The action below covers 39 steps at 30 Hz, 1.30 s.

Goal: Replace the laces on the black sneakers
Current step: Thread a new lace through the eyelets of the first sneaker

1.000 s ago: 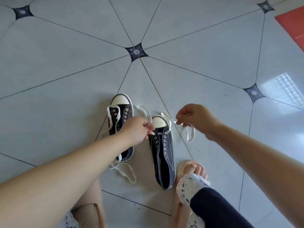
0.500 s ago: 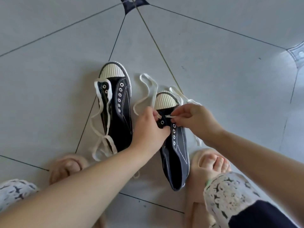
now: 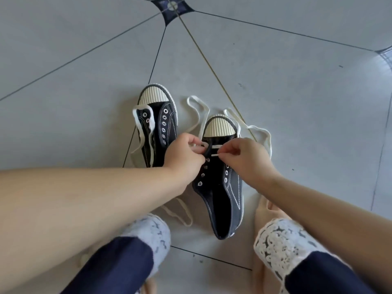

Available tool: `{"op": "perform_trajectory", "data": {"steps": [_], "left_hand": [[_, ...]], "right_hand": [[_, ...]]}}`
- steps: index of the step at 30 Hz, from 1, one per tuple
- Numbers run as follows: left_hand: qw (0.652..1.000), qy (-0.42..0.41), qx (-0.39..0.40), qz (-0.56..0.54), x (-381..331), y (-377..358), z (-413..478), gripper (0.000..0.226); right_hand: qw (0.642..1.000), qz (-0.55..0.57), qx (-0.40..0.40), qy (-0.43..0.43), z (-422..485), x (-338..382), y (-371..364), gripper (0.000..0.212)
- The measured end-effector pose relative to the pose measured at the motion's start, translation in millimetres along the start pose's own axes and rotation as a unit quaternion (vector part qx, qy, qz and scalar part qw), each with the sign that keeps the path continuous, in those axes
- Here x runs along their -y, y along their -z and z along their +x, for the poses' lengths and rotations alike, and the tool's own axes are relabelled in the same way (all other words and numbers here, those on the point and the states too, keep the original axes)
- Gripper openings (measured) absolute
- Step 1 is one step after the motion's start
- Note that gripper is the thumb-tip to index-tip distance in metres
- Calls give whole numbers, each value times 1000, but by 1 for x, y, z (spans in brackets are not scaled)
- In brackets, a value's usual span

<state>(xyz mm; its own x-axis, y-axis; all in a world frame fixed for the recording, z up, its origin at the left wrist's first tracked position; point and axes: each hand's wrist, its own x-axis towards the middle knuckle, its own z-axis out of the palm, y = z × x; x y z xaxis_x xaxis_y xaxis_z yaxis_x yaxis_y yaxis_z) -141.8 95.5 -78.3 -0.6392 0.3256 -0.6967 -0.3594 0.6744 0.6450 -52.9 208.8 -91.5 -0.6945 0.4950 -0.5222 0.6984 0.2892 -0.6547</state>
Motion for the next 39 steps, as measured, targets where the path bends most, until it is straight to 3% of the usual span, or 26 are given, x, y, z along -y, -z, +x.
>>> {"op": "perform_trajectory", "data": {"steps": [5, 11, 21, 27, 33, 37, 39], "left_hand": [[991, 51, -31, -118, 7, -9, -4, 31], [985, 74, -28, -153, 7, -10, -5, 31], [974, 100, 2, -201, 9, -8, -7, 28], [973, 68, 29, -218, 8, -6, -7, 20], [990, 22, -7, -138, 3, -15, 1, 24], [995, -65, -63, 39, 3, -8, 5, 27], [989, -110, -73, 65, 0, -1, 6, 31]], "right_hand": [[1000, -8, -24, -4, 1, -6, -6, 9], [1000, 6, -22, -5, -1, 0, -7, 13], [981, -179, 6, 71, -6, 8, -5, 20], [996, -82, -10, 45, -1, 8, -7, 10], [999, 34, -23, 19, -8, 7, -4, 26], [994, -84, 9, 69, -8, 9, -5, 28], [990, -116, 14, 76, -5, 10, -2, 28]]}}
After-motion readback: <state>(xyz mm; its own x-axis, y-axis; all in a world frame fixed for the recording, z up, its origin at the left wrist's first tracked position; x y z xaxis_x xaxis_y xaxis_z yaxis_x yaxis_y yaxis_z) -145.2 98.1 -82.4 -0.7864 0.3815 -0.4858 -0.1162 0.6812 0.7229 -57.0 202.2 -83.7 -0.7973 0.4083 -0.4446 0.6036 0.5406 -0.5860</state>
